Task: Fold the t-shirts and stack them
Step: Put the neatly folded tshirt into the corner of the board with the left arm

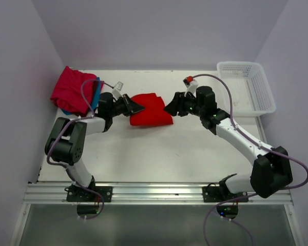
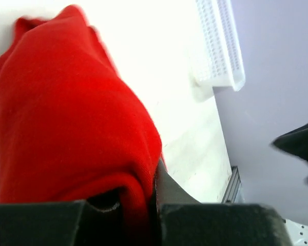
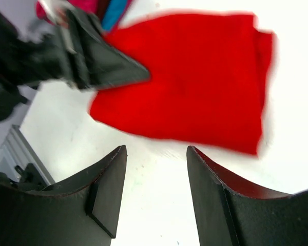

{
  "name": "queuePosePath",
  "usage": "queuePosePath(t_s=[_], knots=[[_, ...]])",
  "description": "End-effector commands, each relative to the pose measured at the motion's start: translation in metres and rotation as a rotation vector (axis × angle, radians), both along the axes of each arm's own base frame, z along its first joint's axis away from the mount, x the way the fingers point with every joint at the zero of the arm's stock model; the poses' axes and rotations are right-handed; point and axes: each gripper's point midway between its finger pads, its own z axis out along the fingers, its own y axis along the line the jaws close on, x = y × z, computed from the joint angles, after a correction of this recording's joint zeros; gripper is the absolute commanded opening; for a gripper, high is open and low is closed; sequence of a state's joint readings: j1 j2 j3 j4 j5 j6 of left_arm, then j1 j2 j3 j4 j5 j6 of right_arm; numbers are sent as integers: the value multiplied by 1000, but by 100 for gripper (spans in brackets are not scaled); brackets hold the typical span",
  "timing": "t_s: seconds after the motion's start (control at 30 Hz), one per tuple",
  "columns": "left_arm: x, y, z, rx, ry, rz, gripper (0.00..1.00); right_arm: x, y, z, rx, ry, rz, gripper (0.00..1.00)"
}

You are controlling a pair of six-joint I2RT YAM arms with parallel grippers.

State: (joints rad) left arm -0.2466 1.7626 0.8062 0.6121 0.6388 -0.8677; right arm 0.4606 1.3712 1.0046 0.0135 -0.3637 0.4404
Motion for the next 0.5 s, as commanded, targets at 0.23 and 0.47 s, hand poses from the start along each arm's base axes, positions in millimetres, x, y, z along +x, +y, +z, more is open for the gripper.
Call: queuePosePath(t_s=[0.23,0.47], knots=[[70,64,123,-14,-305,253,0,-30,-28,-50,-127,96,-35,54],[118,122,182,30,-421,373,0,-46,-35,-68,-160,142,-23,53]])
